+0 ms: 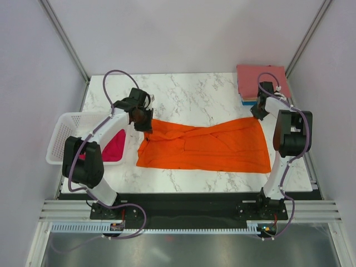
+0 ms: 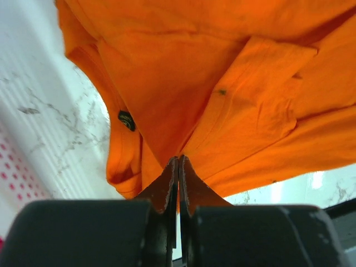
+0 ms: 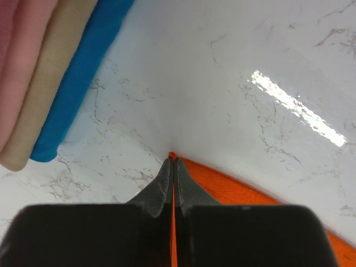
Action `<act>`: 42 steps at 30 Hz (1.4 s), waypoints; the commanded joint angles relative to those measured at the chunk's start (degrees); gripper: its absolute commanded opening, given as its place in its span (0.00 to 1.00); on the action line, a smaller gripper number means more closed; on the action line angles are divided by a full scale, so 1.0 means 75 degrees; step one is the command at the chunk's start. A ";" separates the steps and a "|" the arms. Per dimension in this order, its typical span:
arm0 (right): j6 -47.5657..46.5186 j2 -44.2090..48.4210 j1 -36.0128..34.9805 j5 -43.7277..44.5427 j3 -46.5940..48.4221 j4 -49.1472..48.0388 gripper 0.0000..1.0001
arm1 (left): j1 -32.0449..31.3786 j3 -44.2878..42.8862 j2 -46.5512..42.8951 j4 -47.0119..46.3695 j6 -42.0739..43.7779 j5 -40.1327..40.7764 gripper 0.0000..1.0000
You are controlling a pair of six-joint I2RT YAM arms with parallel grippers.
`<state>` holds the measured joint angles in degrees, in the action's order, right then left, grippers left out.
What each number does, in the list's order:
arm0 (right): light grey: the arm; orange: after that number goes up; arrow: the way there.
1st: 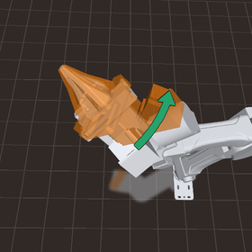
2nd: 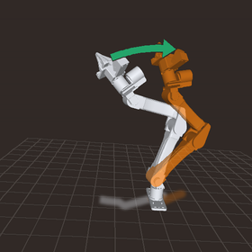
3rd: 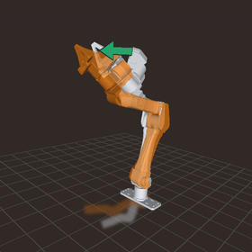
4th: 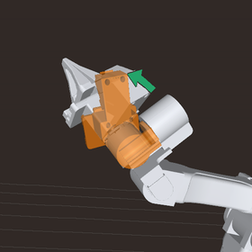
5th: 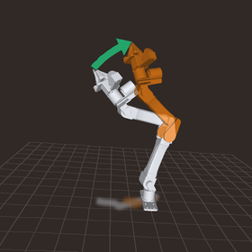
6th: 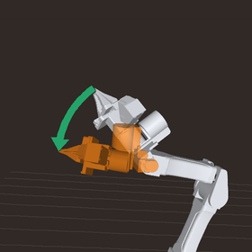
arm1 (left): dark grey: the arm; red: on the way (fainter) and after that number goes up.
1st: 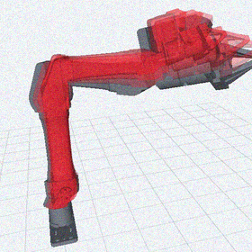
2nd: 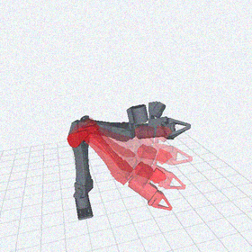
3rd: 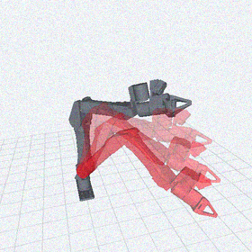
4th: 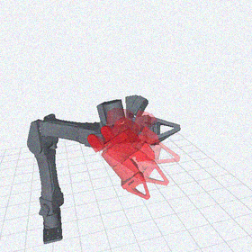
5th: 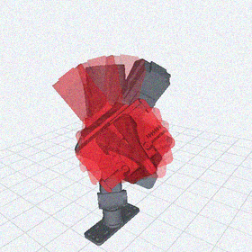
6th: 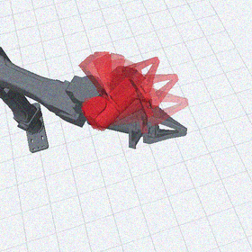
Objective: Fold and stack the t-shirts
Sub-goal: Fold the tshirt
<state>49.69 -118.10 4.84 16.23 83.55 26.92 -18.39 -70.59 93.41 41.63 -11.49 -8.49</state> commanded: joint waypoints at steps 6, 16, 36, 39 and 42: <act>-0.1199 0.1379 0.0444 -0.0628 -0.0814 -0.0542 0.00 | 0.0015 -0.0924 0.0331 0.0169 -0.0156 0.1109 0.02; -0.1727 0.3078 0.0690 -0.1461 -0.3169 -0.1748 0.00 | 0.0050 -0.1007 0.0132 0.0309 -0.0226 0.1318 0.02; -0.1903 0.4965 0.1159 -0.1074 -0.5104 -0.1925 0.00 | 0.0155 0.0245 -0.0970 0.0345 -0.0449 0.1203 0.02; -0.1926 0.5083 0.1183 -0.1191 -0.5327 -0.1878 0.00 | 0.0155 0.0539 -0.0946 0.0298 -0.0426 0.0993 0.02; -0.1926 0.5177 0.1194 -0.1250 -0.5573 -0.1878 0.00 | 0.0167 0.0797 -0.1028 0.0216 -0.0414 0.0968 0.02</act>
<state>36.12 -81.06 13.37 6.31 43.29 13.74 -17.67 -66.19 87.22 44.25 -13.04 -0.01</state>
